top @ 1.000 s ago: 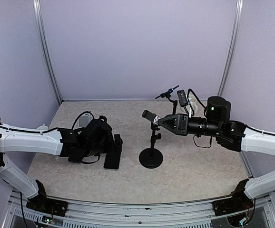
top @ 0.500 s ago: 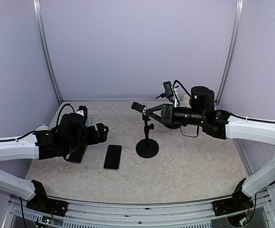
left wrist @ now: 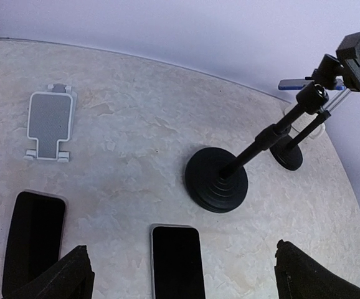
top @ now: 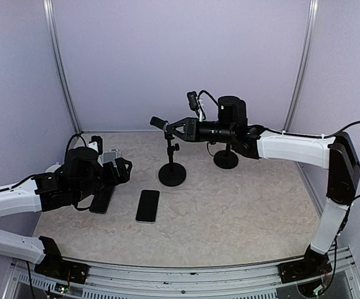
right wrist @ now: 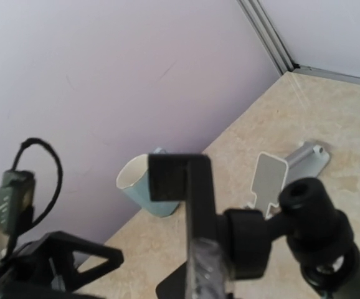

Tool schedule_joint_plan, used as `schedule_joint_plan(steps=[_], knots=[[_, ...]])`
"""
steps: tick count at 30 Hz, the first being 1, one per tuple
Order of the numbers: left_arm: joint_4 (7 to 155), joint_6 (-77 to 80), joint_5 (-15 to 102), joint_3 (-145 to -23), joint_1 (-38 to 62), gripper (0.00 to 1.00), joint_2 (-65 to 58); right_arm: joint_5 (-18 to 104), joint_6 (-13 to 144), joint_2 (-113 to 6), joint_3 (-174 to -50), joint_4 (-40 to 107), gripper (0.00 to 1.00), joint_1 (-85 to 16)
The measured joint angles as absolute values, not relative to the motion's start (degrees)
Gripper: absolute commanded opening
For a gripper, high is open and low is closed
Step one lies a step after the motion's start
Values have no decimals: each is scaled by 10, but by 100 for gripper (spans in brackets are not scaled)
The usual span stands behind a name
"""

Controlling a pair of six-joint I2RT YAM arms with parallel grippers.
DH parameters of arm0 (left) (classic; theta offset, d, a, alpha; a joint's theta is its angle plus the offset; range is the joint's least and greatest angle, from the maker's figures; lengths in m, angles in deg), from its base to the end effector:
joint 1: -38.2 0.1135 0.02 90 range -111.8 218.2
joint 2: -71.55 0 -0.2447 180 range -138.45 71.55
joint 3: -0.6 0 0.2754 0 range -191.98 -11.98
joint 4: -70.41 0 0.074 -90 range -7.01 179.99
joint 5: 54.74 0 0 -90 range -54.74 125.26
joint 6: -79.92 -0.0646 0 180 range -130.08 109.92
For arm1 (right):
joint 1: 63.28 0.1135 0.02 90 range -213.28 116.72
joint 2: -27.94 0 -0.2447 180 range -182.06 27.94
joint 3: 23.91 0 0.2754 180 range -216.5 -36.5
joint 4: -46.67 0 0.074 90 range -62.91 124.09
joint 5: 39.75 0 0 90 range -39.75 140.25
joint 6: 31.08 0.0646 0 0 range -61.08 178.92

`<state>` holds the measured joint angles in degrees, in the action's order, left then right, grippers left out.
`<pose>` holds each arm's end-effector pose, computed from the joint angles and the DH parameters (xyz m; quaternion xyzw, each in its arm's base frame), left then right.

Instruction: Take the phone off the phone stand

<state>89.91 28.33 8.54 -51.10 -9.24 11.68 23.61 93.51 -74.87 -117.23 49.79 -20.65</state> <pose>0.2151 -0.1913 0.2248 -0.0537 0.8394 -0.1981 0.5033 0.3312 0.3442 0.2921 -0.2041 0.7127 0.5390 0.3998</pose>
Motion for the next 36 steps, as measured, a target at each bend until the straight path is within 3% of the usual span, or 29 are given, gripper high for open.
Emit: schedule_joint_plan(steps=[12, 21, 26, 33, 36], knots=[[898, 266, 93, -509, -81, 99, 119, 207, 944, -905, -1354, 492, 0, -212], [898, 256, 93, -509, -68, 99, 119, 200, 954, -959, -1421, 488, 0, -219], [898, 255, 94, -508, -60, 99, 119, 194, 960, -971, -1437, 488, 19, -223], [898, 252, 99, -508, -49, 99, 119, 190, 957, -978, -1445, 497, 61, -227], [898, 249, 103, -508, -48, 99, 119, 192, 957, -978, -1445, 504, 72, -229]])
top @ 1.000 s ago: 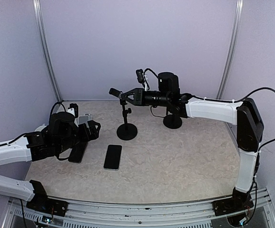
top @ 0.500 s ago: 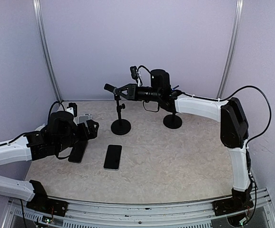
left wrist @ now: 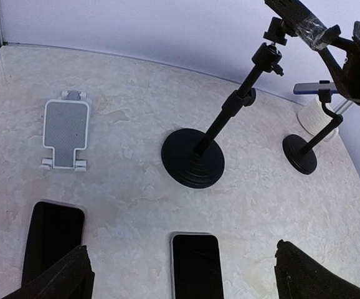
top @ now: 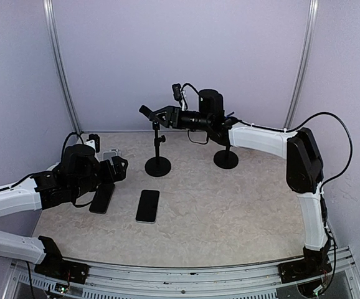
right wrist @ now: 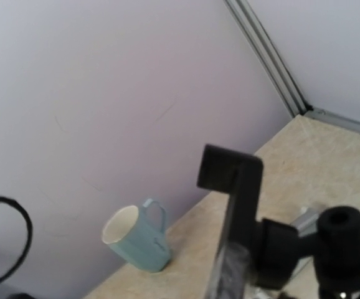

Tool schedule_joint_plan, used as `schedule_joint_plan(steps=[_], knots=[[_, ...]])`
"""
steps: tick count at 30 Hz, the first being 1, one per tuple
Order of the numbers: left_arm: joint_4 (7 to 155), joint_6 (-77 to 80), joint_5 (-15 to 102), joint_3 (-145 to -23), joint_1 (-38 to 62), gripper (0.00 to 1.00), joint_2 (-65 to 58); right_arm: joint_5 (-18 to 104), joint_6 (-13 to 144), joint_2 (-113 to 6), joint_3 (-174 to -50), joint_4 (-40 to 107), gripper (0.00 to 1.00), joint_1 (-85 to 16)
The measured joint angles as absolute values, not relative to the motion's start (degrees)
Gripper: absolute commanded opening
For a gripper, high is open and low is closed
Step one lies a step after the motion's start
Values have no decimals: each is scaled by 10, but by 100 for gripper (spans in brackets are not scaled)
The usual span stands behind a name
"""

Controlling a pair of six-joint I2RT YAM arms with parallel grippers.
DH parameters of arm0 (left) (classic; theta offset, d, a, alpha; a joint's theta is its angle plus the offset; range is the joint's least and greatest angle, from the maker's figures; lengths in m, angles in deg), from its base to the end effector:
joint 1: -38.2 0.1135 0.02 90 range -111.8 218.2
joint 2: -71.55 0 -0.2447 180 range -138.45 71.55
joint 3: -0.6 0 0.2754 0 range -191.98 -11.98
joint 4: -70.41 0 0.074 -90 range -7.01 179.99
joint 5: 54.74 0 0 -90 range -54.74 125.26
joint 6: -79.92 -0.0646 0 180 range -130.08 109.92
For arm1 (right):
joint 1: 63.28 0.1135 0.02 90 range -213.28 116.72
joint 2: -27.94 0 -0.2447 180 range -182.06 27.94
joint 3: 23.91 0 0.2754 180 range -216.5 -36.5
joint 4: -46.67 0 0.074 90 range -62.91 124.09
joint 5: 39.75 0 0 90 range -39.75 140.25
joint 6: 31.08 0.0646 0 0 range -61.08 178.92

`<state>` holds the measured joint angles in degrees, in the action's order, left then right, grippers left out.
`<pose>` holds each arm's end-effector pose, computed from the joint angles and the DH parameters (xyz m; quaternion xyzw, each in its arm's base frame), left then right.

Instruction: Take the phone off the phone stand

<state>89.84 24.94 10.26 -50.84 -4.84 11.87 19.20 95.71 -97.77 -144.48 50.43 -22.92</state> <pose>0.2280 -0.1755 0.2237 -0.0533 0.8412 -0.1743 0.5091 0.4100 0.3922 0.2844 -0.2084 0.6833 0.5694 0.4068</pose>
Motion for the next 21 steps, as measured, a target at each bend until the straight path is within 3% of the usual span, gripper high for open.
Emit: schedule_joint_plan(steps=[7, 21], knots=[[898, 243, 110, -508, -48, 99, 118, 197, 947, -960, -1416, 516, 91, -231], [898, 244, 113, -509, -48, 99, 122, 254, 935, -815, -1255, 518, 94, -258]])
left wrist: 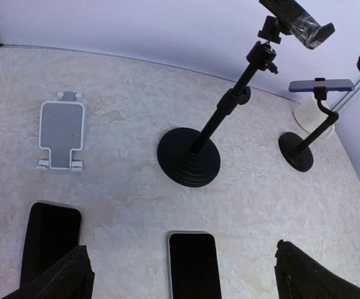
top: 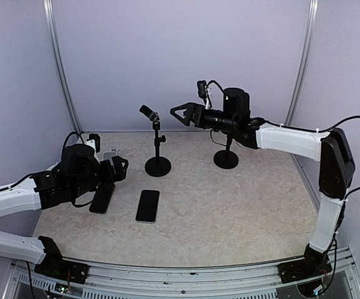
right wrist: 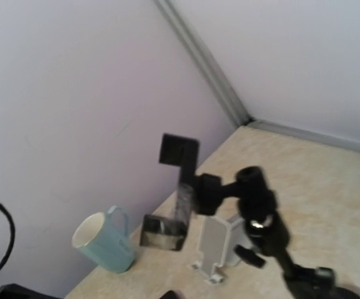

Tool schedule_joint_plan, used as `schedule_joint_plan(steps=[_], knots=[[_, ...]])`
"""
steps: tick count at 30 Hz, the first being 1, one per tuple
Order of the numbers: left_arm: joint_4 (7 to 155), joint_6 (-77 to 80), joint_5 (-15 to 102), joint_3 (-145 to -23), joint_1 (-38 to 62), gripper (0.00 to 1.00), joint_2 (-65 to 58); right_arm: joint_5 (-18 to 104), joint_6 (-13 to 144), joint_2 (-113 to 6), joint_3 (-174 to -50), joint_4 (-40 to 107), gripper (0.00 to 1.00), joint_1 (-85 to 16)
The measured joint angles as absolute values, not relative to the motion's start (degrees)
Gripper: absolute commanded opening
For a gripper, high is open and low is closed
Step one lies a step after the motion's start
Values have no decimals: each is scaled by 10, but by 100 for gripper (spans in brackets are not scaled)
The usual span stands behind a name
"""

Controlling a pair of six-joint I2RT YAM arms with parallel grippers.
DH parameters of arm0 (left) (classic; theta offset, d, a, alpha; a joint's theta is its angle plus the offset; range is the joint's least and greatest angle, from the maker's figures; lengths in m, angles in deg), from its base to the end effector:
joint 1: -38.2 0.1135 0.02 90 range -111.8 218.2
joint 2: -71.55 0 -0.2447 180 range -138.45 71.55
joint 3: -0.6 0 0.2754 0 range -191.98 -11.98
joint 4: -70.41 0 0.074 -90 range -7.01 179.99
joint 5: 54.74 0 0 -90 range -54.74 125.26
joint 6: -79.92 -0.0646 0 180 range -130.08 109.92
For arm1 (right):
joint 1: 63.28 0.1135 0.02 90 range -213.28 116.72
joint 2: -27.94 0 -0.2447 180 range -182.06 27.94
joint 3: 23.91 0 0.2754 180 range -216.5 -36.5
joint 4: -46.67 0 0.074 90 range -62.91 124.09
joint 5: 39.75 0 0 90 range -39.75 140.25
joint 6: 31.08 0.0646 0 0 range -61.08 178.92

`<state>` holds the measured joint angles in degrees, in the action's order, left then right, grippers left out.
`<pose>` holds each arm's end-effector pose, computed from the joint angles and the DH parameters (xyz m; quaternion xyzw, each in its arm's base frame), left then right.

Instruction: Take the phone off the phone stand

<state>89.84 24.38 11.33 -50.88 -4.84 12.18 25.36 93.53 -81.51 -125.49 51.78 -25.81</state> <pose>0.2272 -0.1763 0.2252 -0.0450 0.8413 -0.1804 0.5076 0.3856 0.3298 0.3001 -0.1663 0.7030 0.5225 0.4529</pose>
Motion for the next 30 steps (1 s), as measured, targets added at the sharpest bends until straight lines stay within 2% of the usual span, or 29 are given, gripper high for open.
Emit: schedule_joint_plan(steps=[12, 15, 22, 30], knots=[[897, 244, 107, -519, -50, 99, 118, 370, 914, -642, -1101, 482, 93, -305], [894, 244, 105, -519, -50, 99, 112, 431, 927, -621, -1066, 467, 88, -318], [891, 244, 93, -519, -50, 99, 108, 555, 992, -645, -1092, 395, 84, -324], [884, 246, 84, -519, -51, 99, 108, 641, 1057, -715, -1155, 351, 83, -324]])
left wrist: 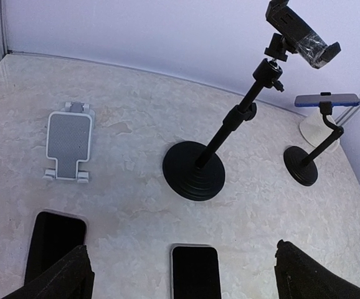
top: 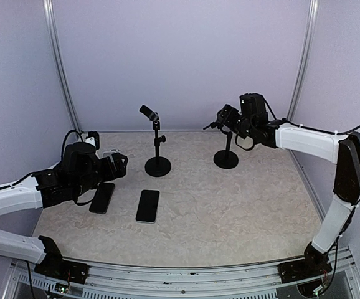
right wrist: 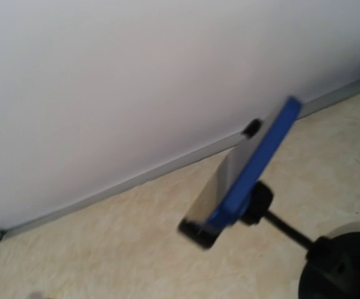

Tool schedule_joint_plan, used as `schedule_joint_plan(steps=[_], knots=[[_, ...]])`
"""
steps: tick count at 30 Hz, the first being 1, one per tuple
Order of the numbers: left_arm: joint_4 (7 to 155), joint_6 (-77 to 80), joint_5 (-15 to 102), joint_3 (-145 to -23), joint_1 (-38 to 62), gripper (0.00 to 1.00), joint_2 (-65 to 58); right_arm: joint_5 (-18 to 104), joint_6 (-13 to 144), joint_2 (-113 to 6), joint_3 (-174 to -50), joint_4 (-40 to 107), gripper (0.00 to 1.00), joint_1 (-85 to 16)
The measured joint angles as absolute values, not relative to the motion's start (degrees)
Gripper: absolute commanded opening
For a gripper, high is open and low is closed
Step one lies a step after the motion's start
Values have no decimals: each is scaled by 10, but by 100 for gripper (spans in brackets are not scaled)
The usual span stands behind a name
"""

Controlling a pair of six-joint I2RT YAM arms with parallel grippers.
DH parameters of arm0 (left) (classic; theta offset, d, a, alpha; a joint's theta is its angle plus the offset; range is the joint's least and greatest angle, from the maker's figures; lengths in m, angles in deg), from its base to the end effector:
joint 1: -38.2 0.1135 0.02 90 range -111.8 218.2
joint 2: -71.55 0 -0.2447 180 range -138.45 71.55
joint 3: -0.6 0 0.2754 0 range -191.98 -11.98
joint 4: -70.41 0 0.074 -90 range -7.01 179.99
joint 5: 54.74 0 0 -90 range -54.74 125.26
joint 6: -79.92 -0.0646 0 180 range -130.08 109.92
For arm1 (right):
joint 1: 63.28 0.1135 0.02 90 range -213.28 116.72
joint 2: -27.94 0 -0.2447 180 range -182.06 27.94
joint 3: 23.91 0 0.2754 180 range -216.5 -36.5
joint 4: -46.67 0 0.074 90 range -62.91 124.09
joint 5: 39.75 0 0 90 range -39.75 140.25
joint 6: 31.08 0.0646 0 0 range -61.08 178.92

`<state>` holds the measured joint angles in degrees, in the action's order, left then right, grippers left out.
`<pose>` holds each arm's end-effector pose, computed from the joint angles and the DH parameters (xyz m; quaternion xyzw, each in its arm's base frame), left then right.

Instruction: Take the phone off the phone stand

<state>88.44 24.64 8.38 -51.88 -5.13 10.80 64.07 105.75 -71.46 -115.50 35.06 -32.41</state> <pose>0.2317 -0.1784 0.2291 -0.0603 0.8330 -0.1698 0.5230 0.4043 0.2237 0.2720 0.1813 0.7928 0.2833 0.5083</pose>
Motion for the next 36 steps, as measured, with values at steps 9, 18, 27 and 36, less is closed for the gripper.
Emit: schedule_joint_plan(steps=[9, 18, 27, 36], knots=[[881, 246, 78, -518, -52, 99, 110, 681, 1097, -785, -1217, 334, 79, -324], [873, 246, 78, -516, -52, 99, 113, 722, 1136, -851, -1313, 292, 61, -324], [873, 246, 75, -511, -52, 99, 118, 746, 1184, -875, -1342, 236, 32, -324], [873, 246, 73, -511, -50, 99, 121, 748, 1201, -873, -1343, 240, 4, -322]])
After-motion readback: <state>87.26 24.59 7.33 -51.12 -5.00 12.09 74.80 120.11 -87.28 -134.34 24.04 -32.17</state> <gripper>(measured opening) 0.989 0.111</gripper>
